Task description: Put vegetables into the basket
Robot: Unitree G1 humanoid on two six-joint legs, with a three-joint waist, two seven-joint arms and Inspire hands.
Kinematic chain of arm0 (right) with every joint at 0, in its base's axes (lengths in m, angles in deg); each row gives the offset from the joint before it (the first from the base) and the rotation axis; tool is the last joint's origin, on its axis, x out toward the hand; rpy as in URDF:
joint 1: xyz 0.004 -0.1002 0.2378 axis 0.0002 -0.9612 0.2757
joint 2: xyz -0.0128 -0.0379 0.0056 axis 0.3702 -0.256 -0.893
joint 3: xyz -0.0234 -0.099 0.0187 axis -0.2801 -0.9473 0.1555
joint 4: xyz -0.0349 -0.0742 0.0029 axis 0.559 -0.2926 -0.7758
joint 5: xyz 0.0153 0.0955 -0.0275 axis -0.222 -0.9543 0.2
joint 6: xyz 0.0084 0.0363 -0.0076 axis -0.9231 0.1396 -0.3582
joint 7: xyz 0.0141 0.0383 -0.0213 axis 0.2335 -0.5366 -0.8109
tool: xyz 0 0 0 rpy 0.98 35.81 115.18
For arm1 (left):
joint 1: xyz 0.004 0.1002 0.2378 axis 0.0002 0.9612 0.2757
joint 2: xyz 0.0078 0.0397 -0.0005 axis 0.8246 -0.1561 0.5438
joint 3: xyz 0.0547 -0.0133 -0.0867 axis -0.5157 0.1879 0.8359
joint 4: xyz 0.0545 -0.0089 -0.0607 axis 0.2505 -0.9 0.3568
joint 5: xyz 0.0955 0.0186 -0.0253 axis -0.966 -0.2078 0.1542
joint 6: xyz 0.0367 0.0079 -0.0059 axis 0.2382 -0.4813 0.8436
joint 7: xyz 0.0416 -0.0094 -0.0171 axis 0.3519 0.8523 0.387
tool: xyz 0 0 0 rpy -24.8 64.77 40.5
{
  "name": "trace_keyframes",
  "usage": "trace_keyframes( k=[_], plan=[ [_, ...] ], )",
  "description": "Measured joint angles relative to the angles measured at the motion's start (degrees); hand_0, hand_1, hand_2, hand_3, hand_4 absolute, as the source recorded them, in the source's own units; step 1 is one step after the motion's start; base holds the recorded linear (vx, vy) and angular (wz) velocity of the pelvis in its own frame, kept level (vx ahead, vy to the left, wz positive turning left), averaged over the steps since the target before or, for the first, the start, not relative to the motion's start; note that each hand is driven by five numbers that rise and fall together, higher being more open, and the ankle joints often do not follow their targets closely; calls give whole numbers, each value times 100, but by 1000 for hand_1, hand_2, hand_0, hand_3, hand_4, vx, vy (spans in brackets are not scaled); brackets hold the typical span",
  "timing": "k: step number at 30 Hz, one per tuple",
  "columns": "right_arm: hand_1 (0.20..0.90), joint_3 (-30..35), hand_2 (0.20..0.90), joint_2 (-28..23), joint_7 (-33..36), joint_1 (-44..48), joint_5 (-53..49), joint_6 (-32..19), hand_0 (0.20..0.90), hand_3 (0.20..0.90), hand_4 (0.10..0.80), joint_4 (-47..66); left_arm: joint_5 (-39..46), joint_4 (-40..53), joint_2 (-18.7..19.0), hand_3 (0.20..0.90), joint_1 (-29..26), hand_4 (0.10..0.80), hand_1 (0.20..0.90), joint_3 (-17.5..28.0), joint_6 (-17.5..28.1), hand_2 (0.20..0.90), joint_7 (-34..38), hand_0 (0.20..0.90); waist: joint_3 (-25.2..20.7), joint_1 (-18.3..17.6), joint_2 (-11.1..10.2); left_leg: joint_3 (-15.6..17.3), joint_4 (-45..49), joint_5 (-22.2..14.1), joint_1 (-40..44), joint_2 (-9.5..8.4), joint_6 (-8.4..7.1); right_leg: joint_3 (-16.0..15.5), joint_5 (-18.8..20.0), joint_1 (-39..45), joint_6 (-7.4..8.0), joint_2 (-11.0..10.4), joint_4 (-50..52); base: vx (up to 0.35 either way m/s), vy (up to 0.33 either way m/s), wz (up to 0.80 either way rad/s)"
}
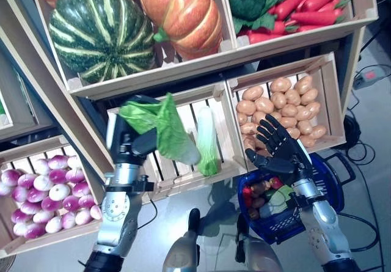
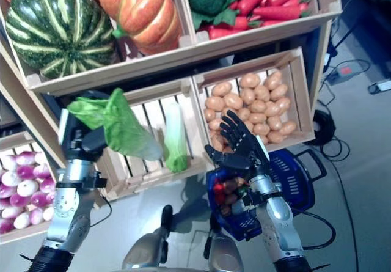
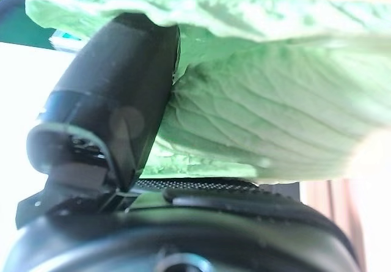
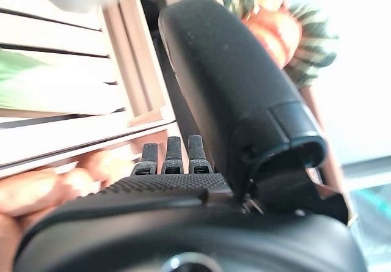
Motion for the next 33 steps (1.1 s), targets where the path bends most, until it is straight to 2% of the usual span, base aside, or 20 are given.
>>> trace_keyframes(
  k=[2, 6, 14, 16, 22, 25, 33],
  plan=[
    [900, -46, 900, -77, -156, 18, 0, 8, 900, 900, 800, 65, 299, 28, -9, 300, -37, 400, 300, -114, -235, 300, -328, 300, -167, -39, -12, 12, -1, -25, 45, -13, 12, 12, 63, 108, 16, -1, -150, 87, -44, -4],
    [900, -373, 900, -283, -228, 134, 2, 152, 900, 900, 800, 188, 809, 31, -24, 300, -79, 400, 300, -211, -603, 300, -537, 300, -392, -42, -15, 33, -3, -77, 199, -18, 12, 83, 160, 348, 15, 26, -379, 60, -32, -6],
    [900, -677, 900, -325, -313, 251, -21, 502, 900, 900, 800, 223, 1176, 66, -22, 300, -174, 400, 300, -365, -935, 300, -687, 300, -434, -37, -15, 42, -4, -85, 353, -19, 20, 108, 171, 489, 17, 23, -379, 48, -19, -1],
    [900, -718, 900, -351, -434, 252, -22, 622, 900, 900, 800, 226, 1177, 65, -19, 300, -174, 400, 300, -367, -1006, 300, -729, 300, -478, -33, -11, 50, -4, -88, 364, -18, 23, 116, 172, 495, 16, 23, -379, 47, -12, -2],
    [900, -1128, 900, -887, -1289, 392, -367, 1197, 900, 900, 800, 250, 1174, 65, 149, 300, -180, 400, 300, -436, -1049, 300, -808, 300, -738, -30, -20, 52, -5, -95, 426, -19, 29, 116, 172, 551, 17, 21, -381, 43, -8, 0],
    [900, -1165, 900, -906, -1539, 399, -706, 1496, 900, 900, 800, 248, 1175, 65, 205, 300, -178, 400, 300, -452, -1061, 300, -849, 300, -792, -15, -23, 51, -6, -106, 475, -18, 34, 116, 165, 603, 12, 22, -381, 14, -2, 0],
    [900, -1163, 900, -1038, -1990, 361, -749, 1983, 900, 900, 800, 246, 1175, 64, 491, 300, -144, 400, 300, -557, -1221, 300, -1255, 300, -1145, -7, -49, 65, -7, -119, 467, -30, 50, 118, 164, 593, 14, 4, -381, 0, 0, 0]
  ],
)
